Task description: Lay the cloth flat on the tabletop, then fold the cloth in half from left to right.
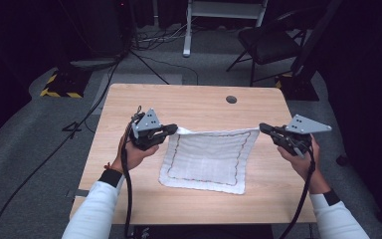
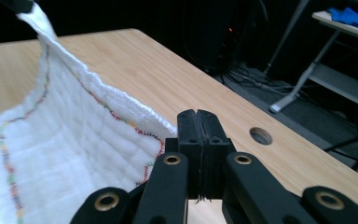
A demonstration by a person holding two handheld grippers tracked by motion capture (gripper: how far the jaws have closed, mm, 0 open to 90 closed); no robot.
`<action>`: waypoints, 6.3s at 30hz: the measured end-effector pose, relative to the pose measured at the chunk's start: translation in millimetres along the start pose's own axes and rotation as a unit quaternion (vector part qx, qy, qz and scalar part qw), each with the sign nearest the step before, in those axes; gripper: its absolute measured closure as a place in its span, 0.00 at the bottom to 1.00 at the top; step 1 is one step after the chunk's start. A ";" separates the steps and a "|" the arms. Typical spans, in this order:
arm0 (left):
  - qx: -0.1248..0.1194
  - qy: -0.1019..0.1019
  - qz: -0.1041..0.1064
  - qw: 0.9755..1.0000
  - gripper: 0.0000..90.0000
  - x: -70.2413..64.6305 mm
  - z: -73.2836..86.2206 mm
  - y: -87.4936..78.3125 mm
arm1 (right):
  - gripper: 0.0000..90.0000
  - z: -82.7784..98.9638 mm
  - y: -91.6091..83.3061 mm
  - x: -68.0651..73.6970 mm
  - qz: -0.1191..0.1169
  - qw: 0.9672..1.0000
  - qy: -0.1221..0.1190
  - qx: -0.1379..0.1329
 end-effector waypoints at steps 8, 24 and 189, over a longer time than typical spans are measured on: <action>-0.001 -0.029 -0.022 0.999 0.96 37.9 -7.1 36.5 | 0.99 -0.6 51.1 -30.7 0.028 0.999 0.022 0.034; 0.037 -0.125 -0.109 0.985 0.52 81.0 19.4 93.8 | 0.67 16.9 141.6 -56.2 0.088 0.987 0.062 0.119; 0.132 -0.145 -0.095 0.976 0.95 76.4 77.0 67.9 | 0.96 -17.3 158.9 242.2 -0.204 0.963 -0.147 0.099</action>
Point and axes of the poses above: each handheld gripper's, and its own axes: y roughly forward along the jaws, z roughly out of its underside, x roughly to its left, the point moved 1 cm from there along y, roughly forward along the jaws, and after that the axes turned 4 degrees about -y, right-handed, at the moved point
